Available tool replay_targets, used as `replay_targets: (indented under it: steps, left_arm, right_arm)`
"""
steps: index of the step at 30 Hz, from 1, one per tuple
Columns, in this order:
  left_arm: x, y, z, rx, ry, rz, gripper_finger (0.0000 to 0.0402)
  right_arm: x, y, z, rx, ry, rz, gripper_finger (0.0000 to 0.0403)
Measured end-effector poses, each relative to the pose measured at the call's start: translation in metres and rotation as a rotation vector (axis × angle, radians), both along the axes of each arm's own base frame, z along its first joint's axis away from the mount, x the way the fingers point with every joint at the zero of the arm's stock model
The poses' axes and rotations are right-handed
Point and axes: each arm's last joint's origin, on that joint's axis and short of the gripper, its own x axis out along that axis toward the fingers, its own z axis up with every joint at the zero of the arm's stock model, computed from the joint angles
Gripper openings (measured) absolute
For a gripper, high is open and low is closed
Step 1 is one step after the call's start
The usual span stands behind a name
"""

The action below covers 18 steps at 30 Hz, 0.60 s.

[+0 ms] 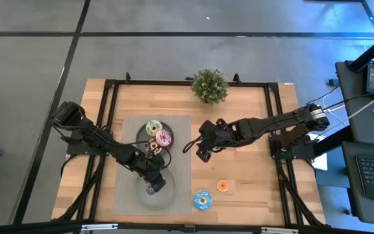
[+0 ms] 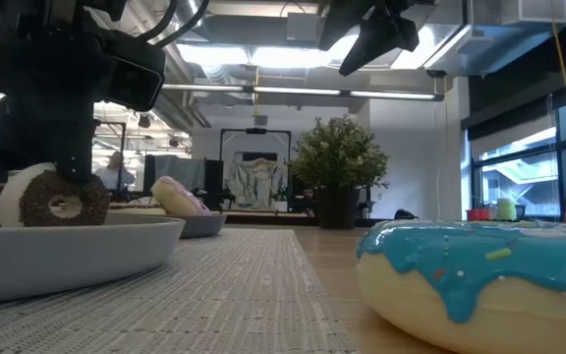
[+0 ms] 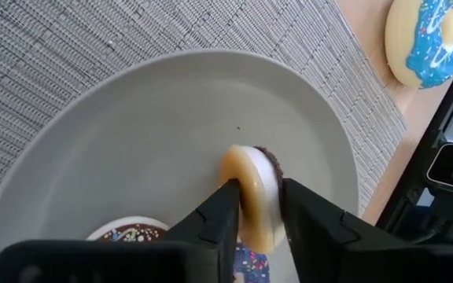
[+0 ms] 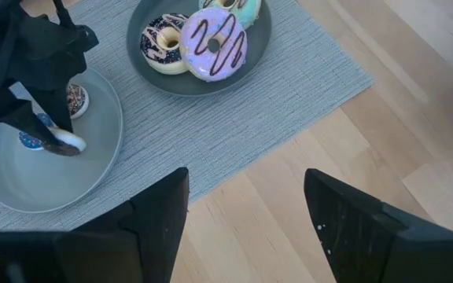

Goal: Pick & Place donuts
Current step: Put the small white and brown donut on the gray plate

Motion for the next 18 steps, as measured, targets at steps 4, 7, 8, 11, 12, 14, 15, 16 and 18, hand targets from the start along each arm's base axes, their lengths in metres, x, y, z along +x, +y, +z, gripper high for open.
replay_targets:
  steps: [4,7,8,11,12,14,15,16,18]
  left_arm:
    - [0.0,0.0,0.0,0.0,0.001,0.001,0.0112]
    - [-0.001,0.0008,-0.0008,-0.005,0.021,0.022,0.0121]
    - [-0.0017,0.0012,-0.0013,-0.001,0.03,0.023,0.0124]
    - [-0.0039,0.0023,-0.0029,0.014,0.057,0.022,0.0131]
    - [-0.0046,0.0027,-0.0035,0.019,0.066,0.023,0.0133]
    - [-0.005,0.0029,-0.0038,0.022,0.07,0.023,0.0137]
    - [-0.0052,0.003,-0.0039,0.024,0.072,0.024,0.0139]
    - [-0.0055,0.0032,-0.0041,0.026,0.076,0.024,0.014]
    - [-0.0056,0.0034,-0.0042,0.031,0.076,0.027,0.0142]
  right_arm:
    - [0.0001,0.0,-0.0001,0.0,0.0,0.0,0.0253]
    - [0.0001,0.0,-0.0001,0.0,0.0,0.0,0.0253]
    - [0.0,0.0,-0.0001,0.0,0.0,0.0,0.0253]
    - [0.0,0.0,-0.0001,0.0,0.001,0.0,0.0253]
    - [0.0,0.0,-0.0001,0.0,0.0,0.0,0.0253]
    - [0.0,0.0,-0.0001,0.0,0.0,0.0,0.0253]
    - [0.0,0.0,-0.0001,0.0,0.001,0.0,0.0253]
    - [0.0,0.0,-0.0001,0.0,0.0,0.0,0.0253]
    - [0.0,0.0,-0.0001,0.0,0.0,0.0,0.0253]
